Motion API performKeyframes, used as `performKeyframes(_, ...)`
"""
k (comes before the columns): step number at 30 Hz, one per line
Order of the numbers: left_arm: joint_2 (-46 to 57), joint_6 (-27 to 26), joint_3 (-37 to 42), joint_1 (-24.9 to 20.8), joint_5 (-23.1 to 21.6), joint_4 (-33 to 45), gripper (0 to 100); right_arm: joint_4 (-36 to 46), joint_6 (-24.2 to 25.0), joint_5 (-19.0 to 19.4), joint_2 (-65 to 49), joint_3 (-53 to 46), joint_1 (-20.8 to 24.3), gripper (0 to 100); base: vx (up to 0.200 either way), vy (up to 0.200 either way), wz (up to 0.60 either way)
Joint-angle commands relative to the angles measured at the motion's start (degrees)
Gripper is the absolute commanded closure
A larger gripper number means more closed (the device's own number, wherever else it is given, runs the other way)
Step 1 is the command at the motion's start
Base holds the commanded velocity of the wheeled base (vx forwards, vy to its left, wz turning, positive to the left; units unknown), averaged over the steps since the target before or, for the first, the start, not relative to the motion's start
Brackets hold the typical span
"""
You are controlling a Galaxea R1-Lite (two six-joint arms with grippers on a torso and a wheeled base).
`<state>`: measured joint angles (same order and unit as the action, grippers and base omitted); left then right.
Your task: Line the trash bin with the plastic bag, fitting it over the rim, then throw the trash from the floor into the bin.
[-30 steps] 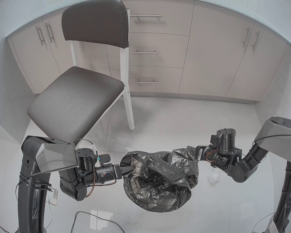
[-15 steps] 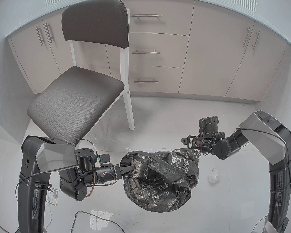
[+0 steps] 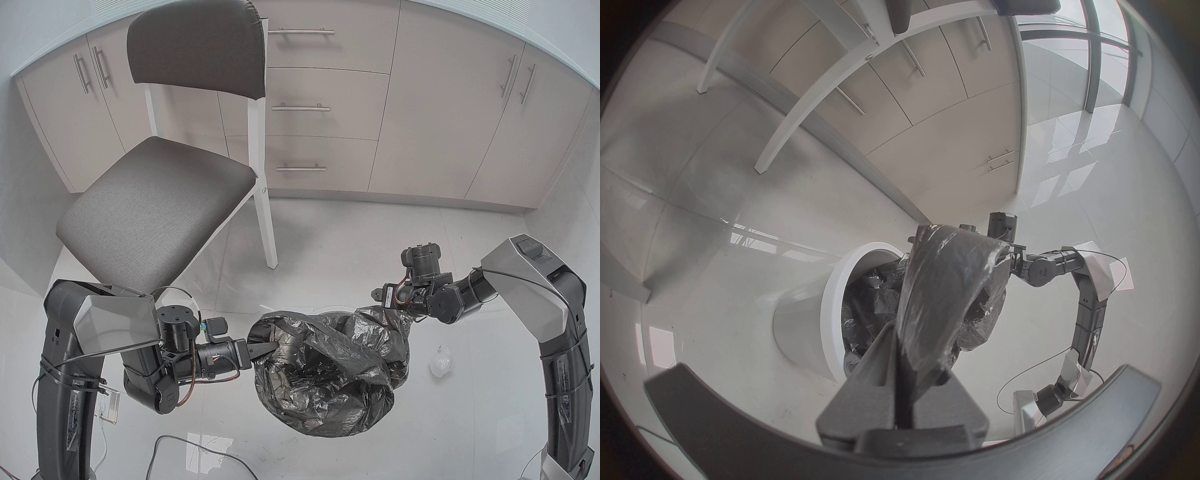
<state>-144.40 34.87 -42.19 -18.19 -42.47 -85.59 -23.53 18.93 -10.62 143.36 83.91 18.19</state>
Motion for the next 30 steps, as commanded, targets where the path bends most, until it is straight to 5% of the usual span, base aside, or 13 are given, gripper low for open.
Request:
performKeyframes(1, -0.09, 0.03, 0.0, 0.0, 0.02, -0.02, 100, 4.02, 0.58, 0.07, -0.98, 0.03, 0.09, 0, 0.0, 0.0, 0.0)
performKeyframes(30, -0.09, -0.32, 0.0, -0.09, 0.02, -0.02, 100, 8.06, 5.94, 0.16, 1.75, 0.47, 0.8, 0, 0.0, 0.0, 0.0)
